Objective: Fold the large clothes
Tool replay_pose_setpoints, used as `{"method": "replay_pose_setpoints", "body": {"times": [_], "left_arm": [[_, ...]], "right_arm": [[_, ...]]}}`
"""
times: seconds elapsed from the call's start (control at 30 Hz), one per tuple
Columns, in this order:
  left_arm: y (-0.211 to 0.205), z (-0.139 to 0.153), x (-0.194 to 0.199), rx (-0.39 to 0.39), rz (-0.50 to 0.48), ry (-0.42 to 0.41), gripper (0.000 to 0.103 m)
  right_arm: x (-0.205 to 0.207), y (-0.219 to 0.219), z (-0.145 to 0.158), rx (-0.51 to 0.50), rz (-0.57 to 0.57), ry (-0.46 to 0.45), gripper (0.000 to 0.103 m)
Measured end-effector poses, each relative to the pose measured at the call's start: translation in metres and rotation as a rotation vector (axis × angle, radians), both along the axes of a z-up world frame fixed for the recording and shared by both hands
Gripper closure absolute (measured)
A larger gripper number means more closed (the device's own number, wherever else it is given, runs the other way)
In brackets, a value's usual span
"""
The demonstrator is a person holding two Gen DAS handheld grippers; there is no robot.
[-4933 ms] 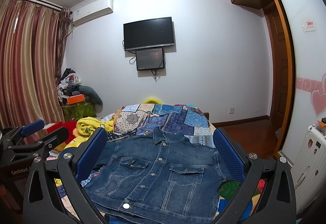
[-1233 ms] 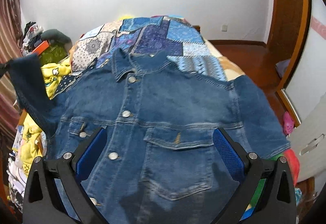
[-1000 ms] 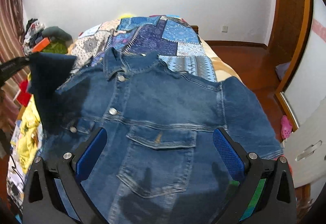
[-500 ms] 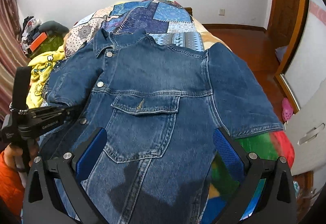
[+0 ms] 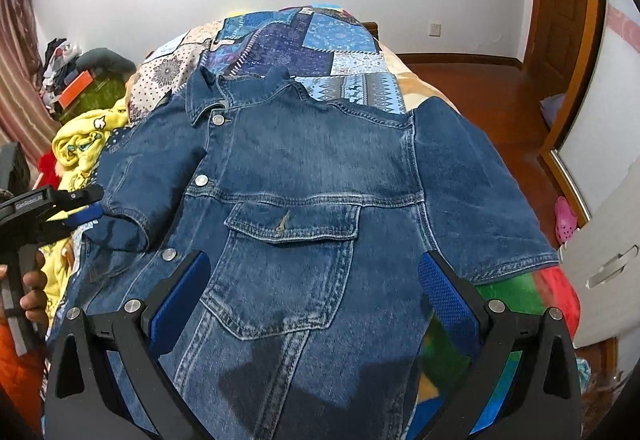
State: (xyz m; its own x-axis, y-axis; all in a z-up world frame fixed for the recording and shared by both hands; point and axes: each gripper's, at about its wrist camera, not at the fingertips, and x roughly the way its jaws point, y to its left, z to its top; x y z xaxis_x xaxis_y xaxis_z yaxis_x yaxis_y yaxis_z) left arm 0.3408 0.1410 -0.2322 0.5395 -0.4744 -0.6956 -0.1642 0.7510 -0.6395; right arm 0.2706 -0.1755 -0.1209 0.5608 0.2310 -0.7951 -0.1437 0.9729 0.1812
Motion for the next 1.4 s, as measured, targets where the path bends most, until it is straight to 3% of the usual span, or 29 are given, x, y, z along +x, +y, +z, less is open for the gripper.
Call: {"method": "replay_pose_setpoints", "body": {"times": [0.17,0.27,0.33,0.47,0.53,0.63,0.83,0.93,1.17,1.3,1.4], "left_arm": [[0.018,-0.030,0.015,-0.117,0.064,0.068,0.049],[0.023,-0.031,0.021,-0.118,0.096,0.065,0.049],[0.023,-0.028,0.029,-0.076,0.117,0.065,0.049],[0.010,-0.011,0.044,0.119,0.127,0.054,0.081],[-0.003,0.004,0.051,0.229,0.112,0.029,0.084],[-0.036,0.038,0.054,0.333,0.058,-0.066,0.088],[-0.115,0.104,0.065,0.338,-0.069,-0.248,0.091],[-0.162,0.113,0.072,0.316,-0.170,-0.277,0.093],[-0.258,0.062,0.081,0.340,-0.439,-0.140,0.093],[-0.283,0.024,0.075,0.364,-0.531,-0.032,0.093],[-0.292,0.017,0.057,0.378,-0.557,0.007,0.086]], "right_arm": [[0.005,-0.005,-0.005,0.007,-0.021,0.009,0.000],[0.005,-0.010,-0.008,0.012,-0.035,0.018,0.000],[0.005,-0.015,-0.010,0.018,-0.042,0.024,0.000],[0.003,-0.025,-0.010,0.027,-0.061,0.024,0.000],[0.001,-0.031,-0.009,0.032,-0.072,0.020,0.000],[0.000,-0.041,-0.008,0.033,-0.097,0.020,0.000],[-0.009,-0.064,-0.001,0.053,-0.148,0.006,0.000],[-0.015,-0.078,0.003,0.053,-0.172,-0.003,0.000],[-0.027,-0.112,0.002,0.065,-0.238,0.014,0.000],[-0.031,-0.126,-0.005,0.071,-0.255,0.037,0.000],[-0.033,-0.135,-0.013,0.073,-0.277,0.056,0.000]]}}
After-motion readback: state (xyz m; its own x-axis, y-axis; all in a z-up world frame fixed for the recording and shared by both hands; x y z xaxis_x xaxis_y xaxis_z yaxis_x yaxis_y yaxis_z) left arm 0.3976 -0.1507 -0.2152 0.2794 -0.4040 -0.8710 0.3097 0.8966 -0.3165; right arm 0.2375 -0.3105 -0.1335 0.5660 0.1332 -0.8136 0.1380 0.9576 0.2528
